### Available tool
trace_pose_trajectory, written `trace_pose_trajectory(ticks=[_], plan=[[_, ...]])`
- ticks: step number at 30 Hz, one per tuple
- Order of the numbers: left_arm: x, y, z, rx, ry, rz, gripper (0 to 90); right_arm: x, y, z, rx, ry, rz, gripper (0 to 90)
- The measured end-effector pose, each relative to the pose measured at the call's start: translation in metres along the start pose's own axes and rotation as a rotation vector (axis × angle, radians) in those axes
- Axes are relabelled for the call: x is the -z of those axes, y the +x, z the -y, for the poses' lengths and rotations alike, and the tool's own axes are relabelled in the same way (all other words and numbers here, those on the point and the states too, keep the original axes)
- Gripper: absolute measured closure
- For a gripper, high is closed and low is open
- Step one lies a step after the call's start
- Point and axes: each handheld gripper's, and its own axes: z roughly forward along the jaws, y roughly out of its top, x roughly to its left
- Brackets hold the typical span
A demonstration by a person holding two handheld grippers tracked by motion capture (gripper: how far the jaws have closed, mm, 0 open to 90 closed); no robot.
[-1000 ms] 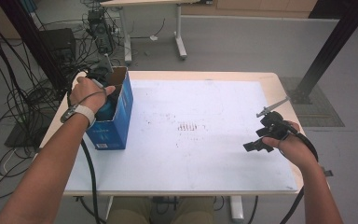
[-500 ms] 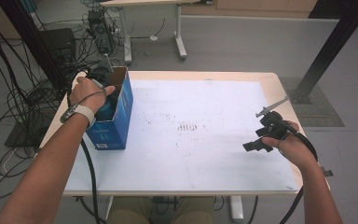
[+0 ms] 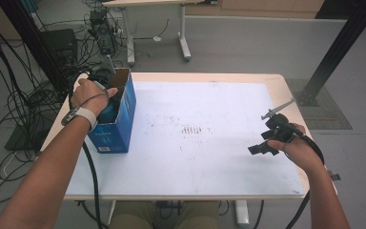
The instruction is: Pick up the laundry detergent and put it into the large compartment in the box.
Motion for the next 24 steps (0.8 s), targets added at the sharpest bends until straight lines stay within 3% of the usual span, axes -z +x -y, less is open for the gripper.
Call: trace_pose_trajectory(ticks=[16, 24], plan=[[0.0009, 0.0004, 0.0003, -0.007, 0.004, 0.002, 31.5, -0.0004, 0.0015, -0.0009, 0.001, 0.002, -0.001, 10.5], [0.0016, 0.0065, 0.0007, -0.019, 0.006, 0.025, 27.9, -0.0009, 0.0020, -0.0002, 0.000, 0.004, -0.001, 10.5]])
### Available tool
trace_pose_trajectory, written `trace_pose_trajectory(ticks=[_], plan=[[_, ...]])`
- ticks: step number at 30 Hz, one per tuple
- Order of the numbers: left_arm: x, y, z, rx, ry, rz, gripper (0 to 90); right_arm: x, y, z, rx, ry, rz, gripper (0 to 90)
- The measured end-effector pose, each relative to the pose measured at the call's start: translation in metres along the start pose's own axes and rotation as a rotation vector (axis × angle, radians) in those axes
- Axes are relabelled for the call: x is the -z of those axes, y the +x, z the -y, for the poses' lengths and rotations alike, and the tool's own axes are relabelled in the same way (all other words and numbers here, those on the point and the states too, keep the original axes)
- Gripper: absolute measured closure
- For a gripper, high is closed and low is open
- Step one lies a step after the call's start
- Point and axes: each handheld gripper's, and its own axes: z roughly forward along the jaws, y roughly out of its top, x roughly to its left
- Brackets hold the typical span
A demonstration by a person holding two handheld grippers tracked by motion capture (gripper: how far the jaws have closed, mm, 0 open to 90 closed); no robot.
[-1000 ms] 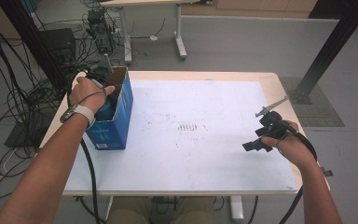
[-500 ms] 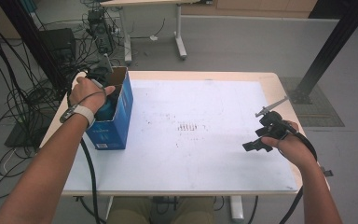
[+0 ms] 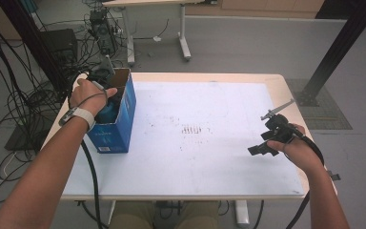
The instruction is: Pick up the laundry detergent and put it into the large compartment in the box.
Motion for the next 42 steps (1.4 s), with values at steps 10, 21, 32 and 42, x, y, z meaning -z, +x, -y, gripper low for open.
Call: trace_pose_trajectory(ticks=[10, 21, 32, 42], plan=[[0.005, 0.009, 0.000, 0.002, 0.001, 0.034, 27.6, 0.000, 0.001, -0.002, 0.004, 0.000, -0.001, 10.5], [0.014, 0.020, 0.004, 0.011, -0.018, 0.086, 20.1, 0.001, 0.002, -0.002, 0.004, 0.000, -0.001, 10.4], [0.029, 0.021, 0.005, -0.012, -0.033, 0.105, 11.3, 0.001, 0.004, -0.004, 0.008, 0.002, -0.002, 10.5], [0.046, 0.014, 0.006, -0.056, -0.051, 0.094, 10.0, 0.002, 0.005, -0.006, 0.009, 0.003, 0.001, 10.5]])
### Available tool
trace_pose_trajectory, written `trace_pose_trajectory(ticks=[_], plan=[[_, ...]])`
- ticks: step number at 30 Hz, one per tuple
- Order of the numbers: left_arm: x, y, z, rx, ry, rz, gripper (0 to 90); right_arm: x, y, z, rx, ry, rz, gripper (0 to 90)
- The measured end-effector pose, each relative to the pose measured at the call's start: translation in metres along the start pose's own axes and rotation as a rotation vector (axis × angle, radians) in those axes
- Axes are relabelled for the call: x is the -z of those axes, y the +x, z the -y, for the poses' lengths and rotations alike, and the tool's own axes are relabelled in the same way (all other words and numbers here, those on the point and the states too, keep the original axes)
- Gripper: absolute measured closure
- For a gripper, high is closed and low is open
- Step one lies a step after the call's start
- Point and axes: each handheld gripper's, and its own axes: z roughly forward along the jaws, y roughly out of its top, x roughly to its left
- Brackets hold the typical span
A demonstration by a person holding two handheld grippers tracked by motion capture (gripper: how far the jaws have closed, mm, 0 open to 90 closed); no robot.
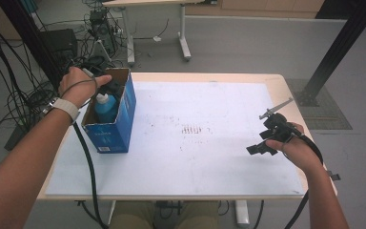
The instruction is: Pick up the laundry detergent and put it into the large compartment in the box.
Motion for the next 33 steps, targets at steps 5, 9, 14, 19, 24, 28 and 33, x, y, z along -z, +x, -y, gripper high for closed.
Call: trace_pose_trajectory(ticks=[5, 9, 14, 19, 24, 28, 33], plan=[[0.010, -0.003, -0.001, -0.018, -0.002, 0.000, 9.4, 0.000, 0.000, -0.001, 0.002, 0.000, 0.000, 10.5], [0.021, -0.007, -0.002, -0.037, -0.008, -0.003, 9.3, 0.001, 0.000, -0.002, 0.002, 0.004, 0.001, 10.5], [0.037, -0.013, -0.002, -0.066, -0.030, -0.009, 8.8, 0.002, 0.000, -0.002, 0.004, 0.005, 0.005, 10.5], [0.053, -0.019, -0.002, -0.124, -0.049, 0.012, 6.8, 0.005, 0.000, -0.002, 0.001, 0.003, 0.009, 10.5], [0.067, -0.025, 0.000, -0.183, -0.072, 0.028, 6.4, 0.007, 0.001, -0.001, -0.001, 0.002, 0.013, 10.4], [0.076, -0.030, 0.001, -0.235, -0.089, 0.034, 6.3, 0.009, 0.001, -0.001, 0.003, 0.001, 0.015, 10.4], [0.086, -0.035, 0.004, -0.297, -0.112, 0.054, 5.9, 0.010, 0.002, -0.002, -0.001, 0.001, 0.018, 10.4]])
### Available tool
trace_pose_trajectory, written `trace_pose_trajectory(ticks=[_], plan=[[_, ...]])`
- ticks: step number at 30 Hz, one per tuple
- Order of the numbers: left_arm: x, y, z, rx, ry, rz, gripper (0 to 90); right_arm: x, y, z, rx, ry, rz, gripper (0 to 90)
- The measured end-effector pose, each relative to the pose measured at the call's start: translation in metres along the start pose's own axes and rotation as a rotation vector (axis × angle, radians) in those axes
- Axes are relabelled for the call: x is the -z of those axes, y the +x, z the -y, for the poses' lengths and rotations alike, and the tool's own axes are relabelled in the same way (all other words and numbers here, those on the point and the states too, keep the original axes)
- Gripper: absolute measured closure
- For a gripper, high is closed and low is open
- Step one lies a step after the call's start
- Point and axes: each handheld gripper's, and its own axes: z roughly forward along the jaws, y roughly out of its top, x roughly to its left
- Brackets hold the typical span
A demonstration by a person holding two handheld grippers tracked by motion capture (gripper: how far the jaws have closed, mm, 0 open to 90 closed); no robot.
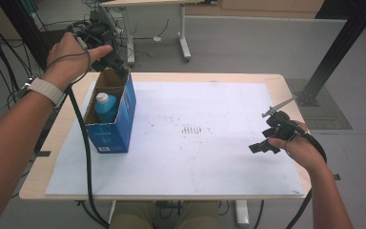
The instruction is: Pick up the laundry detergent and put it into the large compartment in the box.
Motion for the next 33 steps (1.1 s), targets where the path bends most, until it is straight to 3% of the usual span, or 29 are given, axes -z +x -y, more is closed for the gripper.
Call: trace_pose_trajectory(ticks=[8, 20, 28, 33], plan=[[0.004, -0.012, -0.005, -0.141, 0.007, 0.040, 5.9, 0.002, 0.001, 0.001, -0.004, -0.002, 0.003, 10.5], [0.009, -0.036, -0.010, -0.288, 0.019, 0.068, 6.3, 0.005, 0.003, 0.004, -0.014, -0.004, 0.012, 10.4], [-0.002, -0.049, -0.016, -0.423, 0.044, 0.113, 6.2, 0.008, 0.004, 0.006, -0.017, -0.009, 0.014, 10.4], [-0.014, -0.056, -0.019, -0.497, 0.062, 0.164, 6.2, 0.007, 0.005, 0.009, -0.019, -0.012, 0.015, 10.4]])
